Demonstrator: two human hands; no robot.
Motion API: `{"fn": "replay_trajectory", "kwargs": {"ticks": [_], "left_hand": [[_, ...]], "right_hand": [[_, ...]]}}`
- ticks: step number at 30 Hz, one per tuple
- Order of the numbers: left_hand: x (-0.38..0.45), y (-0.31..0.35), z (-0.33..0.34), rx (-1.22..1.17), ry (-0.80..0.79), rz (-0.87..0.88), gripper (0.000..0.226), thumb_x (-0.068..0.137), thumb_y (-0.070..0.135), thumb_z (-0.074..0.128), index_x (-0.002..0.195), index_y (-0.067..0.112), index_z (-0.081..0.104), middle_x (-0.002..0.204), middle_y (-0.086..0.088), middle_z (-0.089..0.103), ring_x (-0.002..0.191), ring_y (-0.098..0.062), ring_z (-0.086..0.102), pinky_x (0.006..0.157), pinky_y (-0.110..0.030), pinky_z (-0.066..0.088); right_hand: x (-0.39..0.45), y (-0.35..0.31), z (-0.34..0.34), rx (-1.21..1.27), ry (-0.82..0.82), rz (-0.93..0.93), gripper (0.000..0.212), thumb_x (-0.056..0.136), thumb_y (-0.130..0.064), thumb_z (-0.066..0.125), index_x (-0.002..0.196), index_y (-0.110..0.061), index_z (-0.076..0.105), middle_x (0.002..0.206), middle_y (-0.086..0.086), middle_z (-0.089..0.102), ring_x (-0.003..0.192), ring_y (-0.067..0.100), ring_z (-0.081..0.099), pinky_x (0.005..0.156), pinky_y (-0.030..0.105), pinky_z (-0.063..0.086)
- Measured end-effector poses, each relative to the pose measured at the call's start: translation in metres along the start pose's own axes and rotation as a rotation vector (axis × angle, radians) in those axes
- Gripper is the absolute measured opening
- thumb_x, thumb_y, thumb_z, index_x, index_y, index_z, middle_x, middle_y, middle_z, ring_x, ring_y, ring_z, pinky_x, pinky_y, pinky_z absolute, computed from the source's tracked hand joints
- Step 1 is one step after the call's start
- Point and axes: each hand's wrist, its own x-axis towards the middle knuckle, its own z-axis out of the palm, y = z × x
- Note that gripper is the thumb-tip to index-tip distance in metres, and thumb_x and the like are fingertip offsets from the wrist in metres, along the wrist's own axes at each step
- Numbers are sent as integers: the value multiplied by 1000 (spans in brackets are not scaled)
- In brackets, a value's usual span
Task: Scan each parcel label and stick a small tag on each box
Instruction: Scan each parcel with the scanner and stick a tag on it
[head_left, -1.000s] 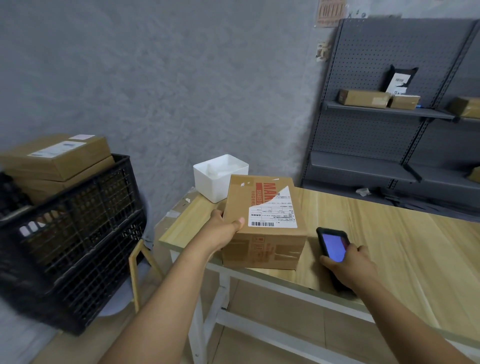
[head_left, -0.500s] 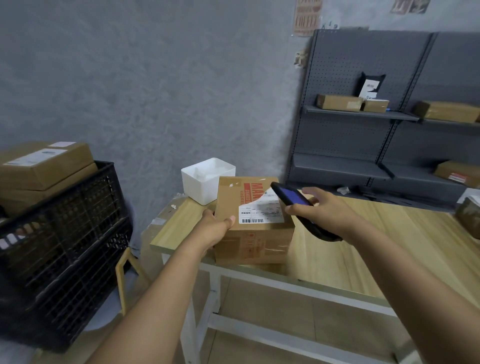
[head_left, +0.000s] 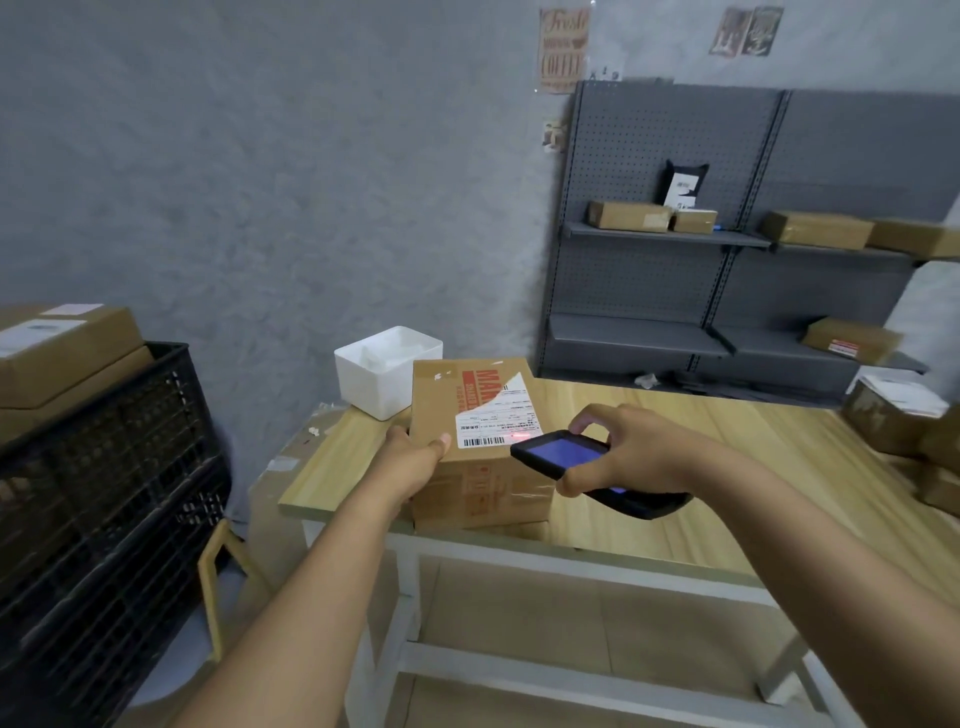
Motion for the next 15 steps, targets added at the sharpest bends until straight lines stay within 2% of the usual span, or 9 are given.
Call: {"fn": "replay_trajectory", "kwargs": {"ticks": [4, 7, 12, 15], "left_hand": [[2, 0, 0, -12, -8, -9, 60, 90, 43, 58, 139, 23, 30, 127, 3, 54, 105, -21, 53, 81, -35, 45], [3, 0, 0, -4, -14, -20, 61, 89, 45, 59, 138, 23, 30, 127, 3, 54, 105, -22, 52, 81, -36, 44], [5, -2, -1, 48, -1, -21, 67, 89, 46, 58, 142, 18, 27, 131, -1, 51, 105, -22, 50, 84, -36, 46], [5, -2, 0, 40, -2, -20, 64, 89, 46, 58, 139, 18, 29, 126, 2, 51, 102, -22, 50, 81, -35, 45]], "right_hand": [[-8, 2, -2, 13, -25, 10, 73, 56, -64, 72, 119, -44, 41, 100, -11, 47, 85, 8, 53, 67, 27, 45], [-13, 1, -3, 18, -52, 6, 76, 58, -63, 72, 124, -42, 40, 104, -8, 50, 88, 10, 54, 78, 31, 51], [-21, -4, -3, 73, -58, -32, 72, 61, -59, 74, 123, -43, 41, 103, -8, 53, 87, 11, 58, 75, 29, 52], [-22, -8, -3, 61, -64, -33, 71, 64, -57, 74, 124, -43, 39, 104, -7, 54, 87, 10, 57, 78, 29, 52]]}}
